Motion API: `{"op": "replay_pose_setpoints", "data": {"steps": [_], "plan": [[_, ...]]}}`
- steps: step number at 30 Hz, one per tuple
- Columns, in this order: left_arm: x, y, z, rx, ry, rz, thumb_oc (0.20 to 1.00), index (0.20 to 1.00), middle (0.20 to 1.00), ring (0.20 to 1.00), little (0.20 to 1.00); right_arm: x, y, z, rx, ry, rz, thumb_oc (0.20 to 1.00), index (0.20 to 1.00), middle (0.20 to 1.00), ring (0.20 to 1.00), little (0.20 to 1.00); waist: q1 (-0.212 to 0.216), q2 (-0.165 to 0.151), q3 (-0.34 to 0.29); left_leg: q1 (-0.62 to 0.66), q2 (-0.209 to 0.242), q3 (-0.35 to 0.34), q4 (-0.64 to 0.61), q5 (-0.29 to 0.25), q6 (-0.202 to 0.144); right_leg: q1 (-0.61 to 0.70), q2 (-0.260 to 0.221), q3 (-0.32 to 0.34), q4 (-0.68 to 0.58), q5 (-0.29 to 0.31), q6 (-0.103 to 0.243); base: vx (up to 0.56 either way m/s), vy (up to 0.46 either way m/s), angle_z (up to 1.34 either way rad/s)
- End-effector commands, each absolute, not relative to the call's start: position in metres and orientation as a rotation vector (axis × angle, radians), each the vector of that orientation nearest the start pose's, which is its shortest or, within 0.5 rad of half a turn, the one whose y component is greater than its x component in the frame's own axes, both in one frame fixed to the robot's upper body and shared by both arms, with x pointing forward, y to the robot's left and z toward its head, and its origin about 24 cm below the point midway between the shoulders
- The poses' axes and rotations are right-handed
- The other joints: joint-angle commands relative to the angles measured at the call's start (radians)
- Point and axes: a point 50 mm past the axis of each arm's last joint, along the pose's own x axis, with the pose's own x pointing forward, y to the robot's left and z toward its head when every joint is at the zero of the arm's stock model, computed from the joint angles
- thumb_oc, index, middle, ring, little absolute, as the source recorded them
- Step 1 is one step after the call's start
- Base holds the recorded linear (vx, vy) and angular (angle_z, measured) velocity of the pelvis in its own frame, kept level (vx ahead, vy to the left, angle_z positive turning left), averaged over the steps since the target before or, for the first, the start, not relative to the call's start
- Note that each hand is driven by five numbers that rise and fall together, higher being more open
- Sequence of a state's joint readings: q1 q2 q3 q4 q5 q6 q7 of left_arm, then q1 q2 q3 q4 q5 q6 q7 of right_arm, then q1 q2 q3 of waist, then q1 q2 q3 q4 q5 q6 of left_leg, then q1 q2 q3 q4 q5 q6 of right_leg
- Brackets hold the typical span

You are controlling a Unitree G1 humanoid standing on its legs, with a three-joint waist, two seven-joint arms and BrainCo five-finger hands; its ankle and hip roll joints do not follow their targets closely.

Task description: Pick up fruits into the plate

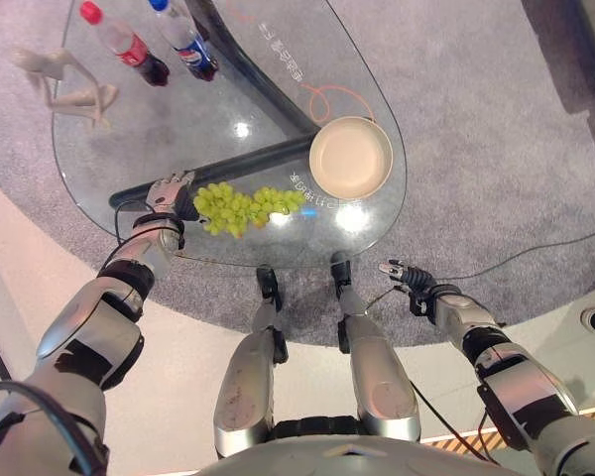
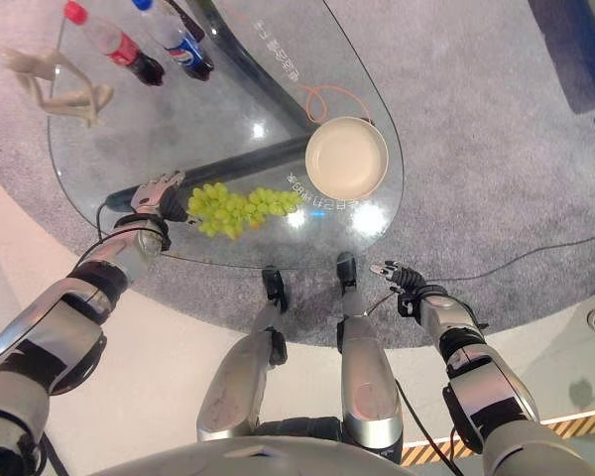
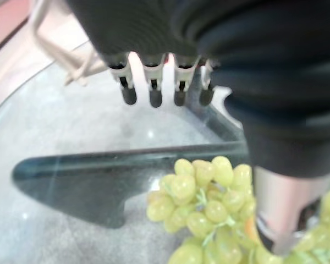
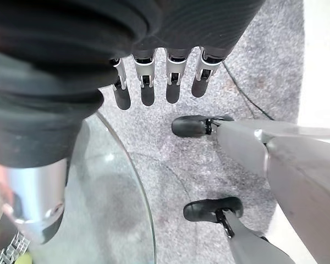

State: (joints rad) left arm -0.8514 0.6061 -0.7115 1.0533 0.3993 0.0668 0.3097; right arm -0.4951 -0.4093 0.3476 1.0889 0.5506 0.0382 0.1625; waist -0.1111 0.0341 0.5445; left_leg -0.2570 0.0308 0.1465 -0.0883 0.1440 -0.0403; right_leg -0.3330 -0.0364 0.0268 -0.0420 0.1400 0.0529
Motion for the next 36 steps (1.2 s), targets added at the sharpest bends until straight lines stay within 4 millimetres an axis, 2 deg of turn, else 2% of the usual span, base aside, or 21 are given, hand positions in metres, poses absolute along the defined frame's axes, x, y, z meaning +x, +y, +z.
{"op": "replay_pose_setpoints", "data": {"steps": [1, 2, 4, 10, 15, 23, 30, 34, 35, 36], "plan": [[0.374, 0.273, 0.100, 1.572, 0.156, 0.221, 1.000, 1.000, 1.000, 1.000, 1.000, 0.261, -0.247, -0.066, -0.028, 0.663, 0.033, 1.000, 1.000, 1.000, 1.000, 1.000, -0.018, -0.012, -0.024, -0.078, -0.019, -0.084, 0.106, -0.125, 0.007, -0.128, 0.017, 0.013, 0.194, -0.118, 0.020, -0.05, 0.073, -0.15], [0.378, 0.273, 0.109, 1.602, 0.153, 0.234, 1.000, 1.000, 1.000, 1.000, 1.000, 0.253, -0.247, -0.070, -0.027, 0.640, 0.042, 1.000, 1.000, 1.000, 1.000, 1.000, -0.036, -0.017, -0.024, -0.109, -0.020, -0.077, 0.110, -0.124, 0.008, -0.163, 0.024, 0.023, 0.197, -0.115, 0.021, -0.03, 0.036, -0.16], [0.382, 0.270, 0.119, 1.635, 0.149, 0.257, 1.000, 1.000, 1.000, 1.000, 1.000, 0.250, -0.244, -0.070, -0.024, 0.625, 0.048, 1.000, 1.000, 1.000, 1.000, 1.000, -0.047, -0.024, -0.024, -0.139, -0.021, -0.073, 0.116, -0.121, 0.008, -0.196, 0.032, 0.029, 0.201, -0.110, 0.020, -0.02, 0.011, -0.12], [0.393, 0.256, 0.137, 1.717, 0.119, 0.251, 1.000, 1.000, 1.000, 1.000, 1.000, 0.254, -0.233, -0.067, 0.029, 0.583, 0.065, 1.000, 1.000, 1.000, 1.000, 1.000, -0.057, -0.044, -0.024, -0.213, -0.022, -0.076, 0.148, -0.118, 0.003, -0.266, 0.043, 0.026, 0.224, -0.103, 0.018, -0.02, -0.042, -0.03], [0.396, 0.249, 0.132, 1.816, 0.128, 0.230, 1.000, 1.000, 1.000, 1.000, 1.000, 0.262, -0.220, -0.062, 0.101, 0.547, 0.079, 1.000, 1.000, 1.000, 1.000, 1.000, -0.067, -0.071, -0.024, -0.281, -0.022, -0.085, 0.192, -0.122, -0.002, -0.330, 0.060, 0.026, 0.256, -0.103, 0.012, -0.02, -0.085, -0.03], [0.393, 0.252, 0.120, 1.932, 0.202, 0.225, 1.000, 1.000, 1.000, 1.000, 1.000, 0.267, -0.210, -0.058, 0.174, 0.515, 0.091, 1.000, 1.000, 1.000, 1.000, 1.000, -0.084, -0.102, -0.024, -0.364, -0.023, -0.098, 0.250, -0.139, -0.005, -0.405, 0.083, 0.032, 0.292, -0.108, 0.008, -0.02, -0.061, 0.03], [0.389, 0.246, 0.101, 1.982, 0.263, 0.148, 1.000, 1.000, 1.000, 1.000, 1.000, 0.271, -0.205, -0.056, 0.213, 0.501, 0.095, 1.000, 1.000, 1.000, 1.000, 1.000, -0.092, -0.111, -0.024, -0.391, -0.025, -0.103, 0.267, -0.148, -0.001, -0.431, 0.095, 0.039, 0.302, -0.106, 0.003, -0.02, -0.051, 0.02], [0.389, 0.246, 0.101, 1.982, 0.263, 0.148, 1.000, 1.000, 1.000, 1.000, 1.000, 0.271, -0.205, -0.056, 0.213, 0.501, 0.095, 1.000, 1.000, 1.000, 1.000, 1.000, -0.092, -0.111, -0.024, -0.391, -0.025, -0.103, 0.267, -0.148, -0.001, -0.431, 0.095, 0.039, 0.302, -0.106, 0.003, -0.01, -0.007, 0.00], [0.383, 0.248, 0.088, 2.035, 0.267, 0.149, 0.200, 0.200, 0.200, 0.200, 0.200, 0.273, -0.202, -0.055, 0.253, 0.493, 0.104, 1.000, 1.000, 1.000, 1.000, 1.000, -0.096, -0.115, -0.024, -0.395, -0.025, -0.104, 0.271, -0.149, -0.002, -0.435, 0.097, 0.041, 0.306, -0.105, 0.003, -0.05, -0.031, 0.00], [0.383, 0.248, 0.086, 2.032, 0.263, 0.152, 0.200, 0.200, 0.200, 0.200, 0.200, 0.274, -0.202, -0.055, 0.257, 0.492, 0.105, 1.000, 1.000, 1.000, 1.000, 1.000, -0.096, -0.116, -0.024, -0.394, -0.025, -0.104, 0.271, -0.150, -0.002, -0.435, 0.097, 0.041, 0.305, -0.105, 0.003, -0.05, -0.034, -0.01]]}}
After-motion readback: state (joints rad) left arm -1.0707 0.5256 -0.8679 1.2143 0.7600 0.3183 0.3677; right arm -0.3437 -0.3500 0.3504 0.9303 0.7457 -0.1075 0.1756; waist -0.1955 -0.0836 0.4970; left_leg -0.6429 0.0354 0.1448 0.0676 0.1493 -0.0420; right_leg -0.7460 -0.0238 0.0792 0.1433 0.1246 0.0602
